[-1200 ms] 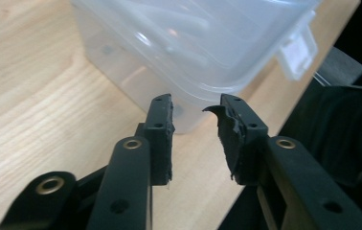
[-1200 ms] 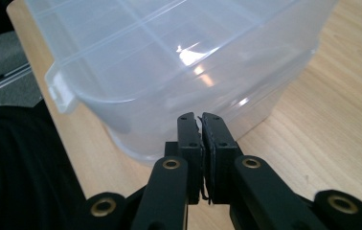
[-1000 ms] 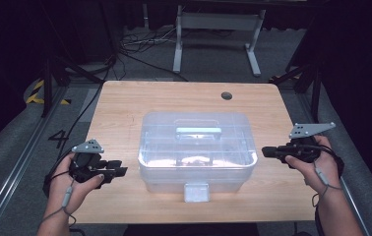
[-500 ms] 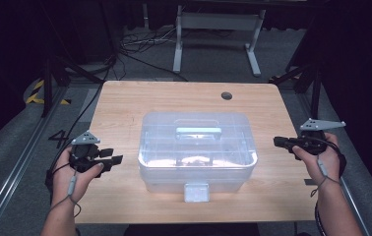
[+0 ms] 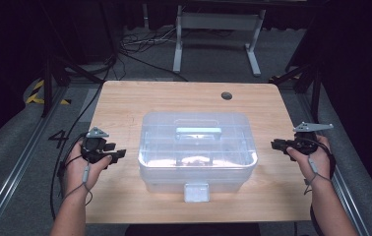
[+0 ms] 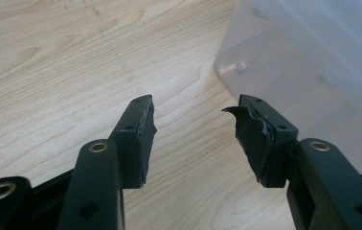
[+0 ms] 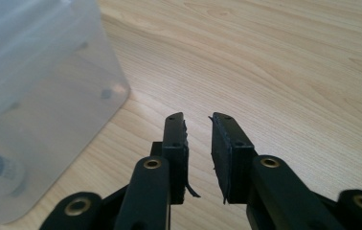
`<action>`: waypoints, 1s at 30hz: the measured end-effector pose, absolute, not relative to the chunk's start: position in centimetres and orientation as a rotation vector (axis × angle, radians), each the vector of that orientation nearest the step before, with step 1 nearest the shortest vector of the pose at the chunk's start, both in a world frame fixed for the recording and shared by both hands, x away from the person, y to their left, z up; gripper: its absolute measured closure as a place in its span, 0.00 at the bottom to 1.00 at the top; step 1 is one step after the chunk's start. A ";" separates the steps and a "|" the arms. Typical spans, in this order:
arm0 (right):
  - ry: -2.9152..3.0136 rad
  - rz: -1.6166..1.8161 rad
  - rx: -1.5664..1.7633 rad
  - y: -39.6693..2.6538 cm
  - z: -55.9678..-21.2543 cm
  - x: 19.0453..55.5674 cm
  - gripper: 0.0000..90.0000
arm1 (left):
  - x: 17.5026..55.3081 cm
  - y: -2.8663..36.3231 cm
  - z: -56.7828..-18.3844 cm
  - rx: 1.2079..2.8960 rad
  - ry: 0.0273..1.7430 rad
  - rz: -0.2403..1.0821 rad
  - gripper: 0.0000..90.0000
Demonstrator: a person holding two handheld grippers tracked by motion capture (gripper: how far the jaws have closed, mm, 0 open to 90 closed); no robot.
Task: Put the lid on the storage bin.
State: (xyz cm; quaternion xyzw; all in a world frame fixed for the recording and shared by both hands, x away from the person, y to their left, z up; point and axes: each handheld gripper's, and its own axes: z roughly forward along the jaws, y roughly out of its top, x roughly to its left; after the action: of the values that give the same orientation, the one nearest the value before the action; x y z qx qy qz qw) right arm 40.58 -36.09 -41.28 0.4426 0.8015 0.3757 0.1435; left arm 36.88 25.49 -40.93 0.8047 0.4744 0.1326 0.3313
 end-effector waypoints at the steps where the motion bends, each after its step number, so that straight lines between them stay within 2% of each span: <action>1: 2.309 1.079 1.273 -36.1 -41.6 40.8 0.81 | 37.0 25.5 -41.2 2.111 1.246 0.354 0.54; 3: 2.309 1.066 1.270 -36.2 -42.2 41.2 0.72 | 37.1 25.4 -41.7 2.117 1.263 0.343 0.54; 11: 2.296 1.034 1.283 -36.4 -44.5 42.0 0.55 | 37.5 25.4 -43.3 2.143 1.273 0.347 0.53; 30: 2.277 1.001 1.234 -35.7 -47.2 42.7 0.39 | 38.0 25.1 -45.2 2.141 1.256 0.402 0.46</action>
State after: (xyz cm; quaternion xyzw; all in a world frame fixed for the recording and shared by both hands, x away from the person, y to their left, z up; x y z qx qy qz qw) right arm 42.73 -35.68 -47.16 0.4371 0.8064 0.3544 0.1817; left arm 38.05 25.10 -45.20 0.8101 0.4750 0.1522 0.3083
